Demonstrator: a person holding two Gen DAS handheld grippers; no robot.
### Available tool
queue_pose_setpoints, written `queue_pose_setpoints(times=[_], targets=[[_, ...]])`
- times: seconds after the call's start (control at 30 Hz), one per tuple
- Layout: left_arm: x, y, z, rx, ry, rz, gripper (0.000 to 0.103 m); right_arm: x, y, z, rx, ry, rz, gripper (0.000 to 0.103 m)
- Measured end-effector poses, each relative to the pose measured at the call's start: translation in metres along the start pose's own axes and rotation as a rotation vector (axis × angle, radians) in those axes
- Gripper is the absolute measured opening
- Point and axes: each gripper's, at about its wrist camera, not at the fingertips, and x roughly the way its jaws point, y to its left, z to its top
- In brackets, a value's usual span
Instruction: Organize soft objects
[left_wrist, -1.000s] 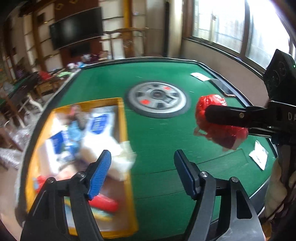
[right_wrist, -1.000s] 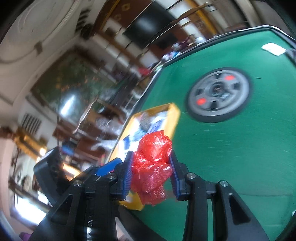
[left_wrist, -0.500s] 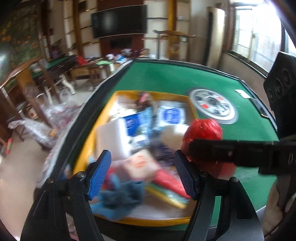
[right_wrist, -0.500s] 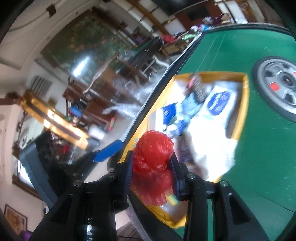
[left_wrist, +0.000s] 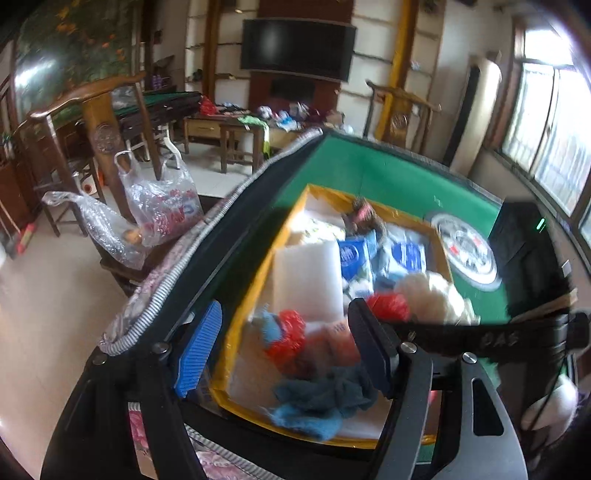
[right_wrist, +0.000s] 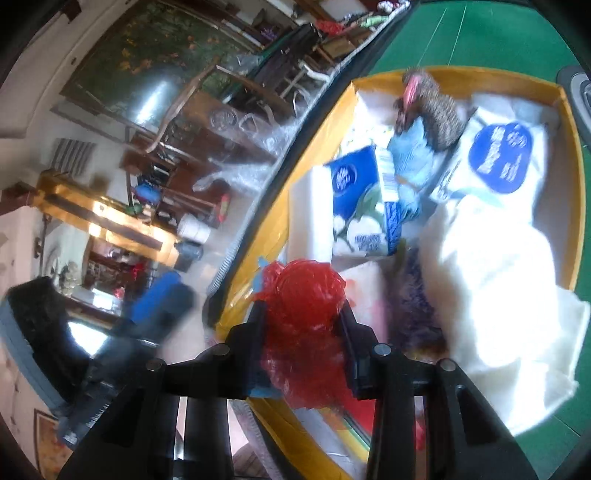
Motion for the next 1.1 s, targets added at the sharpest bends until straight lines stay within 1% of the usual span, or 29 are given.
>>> queue_pose_setpoints(times=[0.1,0.17,0.33,0.37,0.4,0.43,0.47,0.5,0.57,0.6,0.63,0.67,0.7,0.77,0.83,0.87,0.9,0.97,1.0,1.03,1.07,1.1], targets=[[-0.009,0.010,0.002,-0.046,-0.056,-0.008,0.076,0.004,0.000,-0.008,-0.007,0.042,-0.026,0.035],[-0.015,0.014,0.004,-0.060,-0.089,-0.012,0.076,-0.004,0.003,-0.013,-0.022,0.028,-0.062,0.035],[-0.016,0.012,0.007,-0.072,-0.113,-0.025,0.076,-0.029,0.017,-0.028,-0.142,-0.002,-0.247,0.035],[-0.015,0.010,0.007,-0.072,-0.118,-0.025,0.076,-0.033,0.017,-0.027,-0.150,-0.010,-0.262,0.038],[-0.015,0.008,0.007,-0.073,-0.122,-0.025,0.076,-0.036,0.017,-0.026,-0.157,-0.017,-0.288,0.045],[-0.013,0.005,0.007,-0.075,-0.125,-0.027,0.076,-0.037,0.016,-0.024,-0.159,-0.031,-0.333,0.051],[-0.013,0.003,0.007,-0.077,-0.126,-0.029,0.076,-0.036,0.015,-0.020,-0.159,-0.041,-0.386,0.062],[-0.013,0.000,0.007,-0.077,-0.129,-0.033,0.076,-0.034,0.015,-0.016,-0.166,-0.044,-0.429,0.065],[-0.017,-0.005,0.006,-0.070,-0.143,-0.034,0.076,-0.026,0.017,-0.010,-0.203,-0.039,-0.491,0.065],[-0.019,-0.007,0.006,-0.062,-0.152,-0.029,0.076,-0.024,0.021,-0.009,-0.225,-0.054,-0.551,0.065],[-0.022,-0.008,0.005,-0.055,-0.160,-0.025,0.076,-0.027,0.024,-0.009,-0.247,-0.078,-0.591,0.065],[-0.025,-0.009,0.005,-0.050,-0.171,-0.020,0.077,-0.031,0.028,-0.011,-0.263,-0.101,-0.611,0.065],[-0.027,-0.008,0.005,-0.049,-0.181,-0.012,0.081,-0.036,0.030,-0.011,-0.269,-0.119,-0.614,0.065],[-0.030,-0.007,0.006,-0.050,-0.195,0.002,0.083,-0.049,0.031,-0.011,-0.260,-0.154,-0.592,0.065],[-0.032,-0.008,0.008,-0.057,-0.210,0.006,0.083,-0.066,0.032,-0.013,-0.241,-0.198,-0.534,0.065],[-0.034,-0.009,0.009,-0.070,-0.219,0.021,0.083,-0.079,0.033,-0.016,-0.235,-0.234,-0.495,0.065],[-0.038,-0.011,0.011,-0.080,-0.233,0.052,0.083,-0.091,0.034,-0.020,-0.234,-0.271,-0.471,0.065],[-0.050,-0.019,0.014,-0.077,-0.285,0.103,0.086,-0.104,0.041,-0.024,-0.244,-0.349,-0.459,0.065],[-0.057,-0.023,0.015,-0.070,-0.315,0.092,0.095,-0.109,0.042,-0.028,-0.250,-0.383,-0.463,0.067],[-0.065,-0.027,0.015,-0.065,-0.341,0.045,0.103,-0.116,0.042,-0.034,-0.254,-0.415,-0.468,0.070],[-0.068,-0.029,0.014,-0.065,-0.351,0.005,0.103,-0.119,0.045,-0.039,-0.258,-0.445,-0.478,0.075],[-0.069,-0.031,0.013,-0.070,-0.358,-0.018,0.103,-0.121,0.044,-0.041,-0.258,-0.461,-0.484,0.076]])
